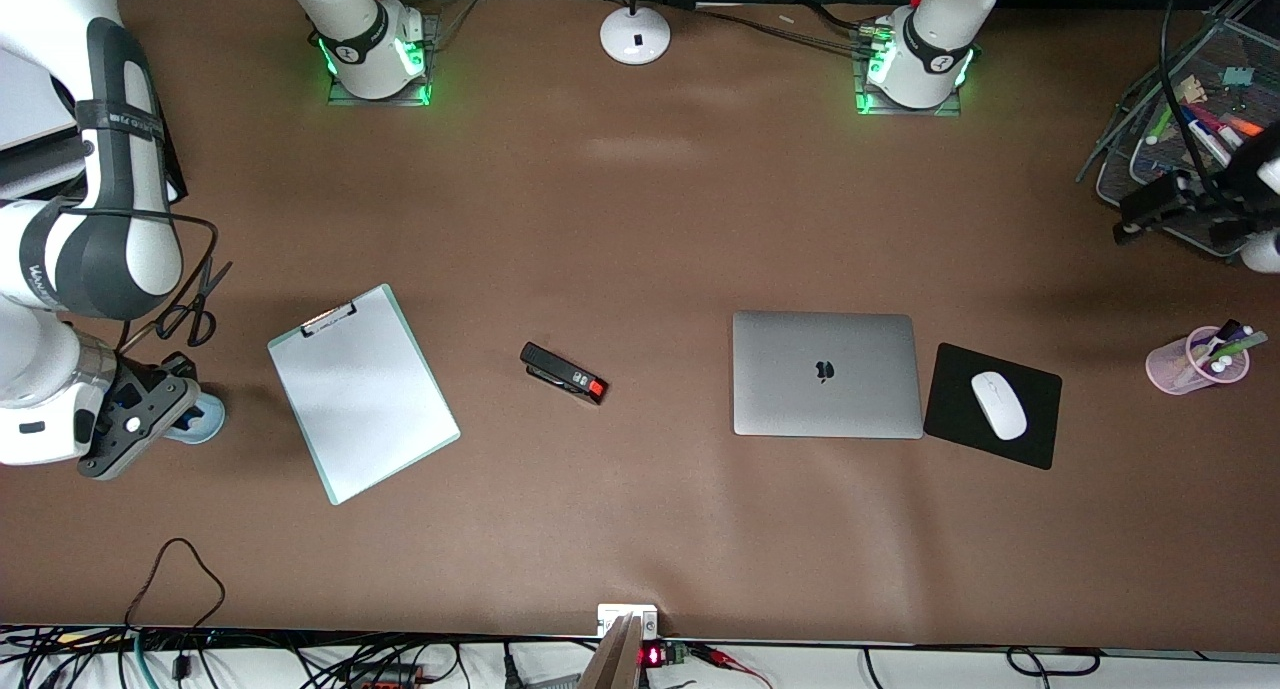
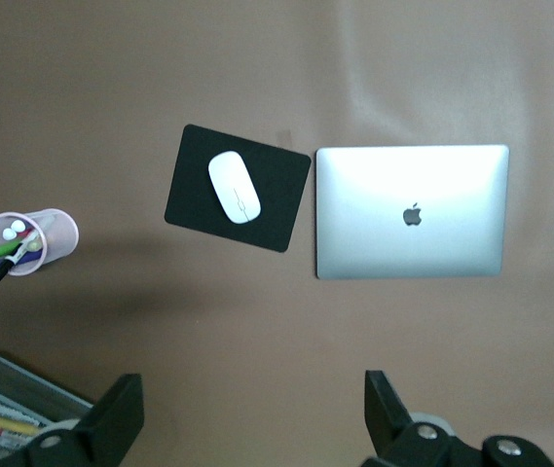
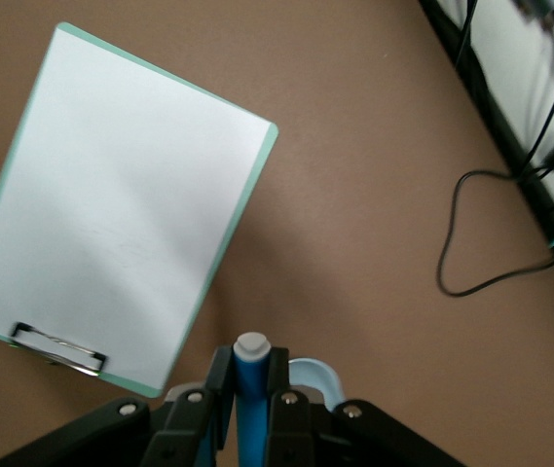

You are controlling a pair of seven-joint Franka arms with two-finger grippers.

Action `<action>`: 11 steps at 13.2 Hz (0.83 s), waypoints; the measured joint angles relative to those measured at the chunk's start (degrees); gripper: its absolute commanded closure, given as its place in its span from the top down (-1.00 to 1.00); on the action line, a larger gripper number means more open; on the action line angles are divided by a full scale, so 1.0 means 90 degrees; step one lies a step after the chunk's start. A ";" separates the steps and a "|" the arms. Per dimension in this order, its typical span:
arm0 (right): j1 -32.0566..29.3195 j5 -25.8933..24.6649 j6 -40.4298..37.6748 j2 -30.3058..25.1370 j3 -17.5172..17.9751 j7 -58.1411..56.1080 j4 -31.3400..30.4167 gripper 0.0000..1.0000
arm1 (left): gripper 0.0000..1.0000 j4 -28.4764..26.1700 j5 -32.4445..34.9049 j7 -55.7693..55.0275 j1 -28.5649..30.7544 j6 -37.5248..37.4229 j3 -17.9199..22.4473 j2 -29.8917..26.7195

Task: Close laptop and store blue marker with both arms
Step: 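Carry the blue marker with the right gripper over the light blue cup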

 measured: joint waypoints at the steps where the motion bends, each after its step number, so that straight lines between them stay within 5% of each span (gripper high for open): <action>1: -0.0056 0.0002 0.0190 0.0039 -0.0001 -0.0326 0.0000 -1.00 | 1.00 -0.0271 -0.0022 0.0024 -0.0001 0.0126 -0.0011 -0.0182; 5: -0.0421 0.0666 0.0639 0.0218 -0.0001 -0.2019 -0.0004 -1.00 | 1.00 -0.1289 -0.0033 0.0150 -0.0001 0.0712 -0.0027 -0.0850; 11: -0.0675 0.2180 0.0620 0.0414 0.0006 -0.4131 -0.0136 -1.00 | 1.00 -0.1282 -0.0033 0.0224 -0.0002 0.0723 -0.0027 -0.0915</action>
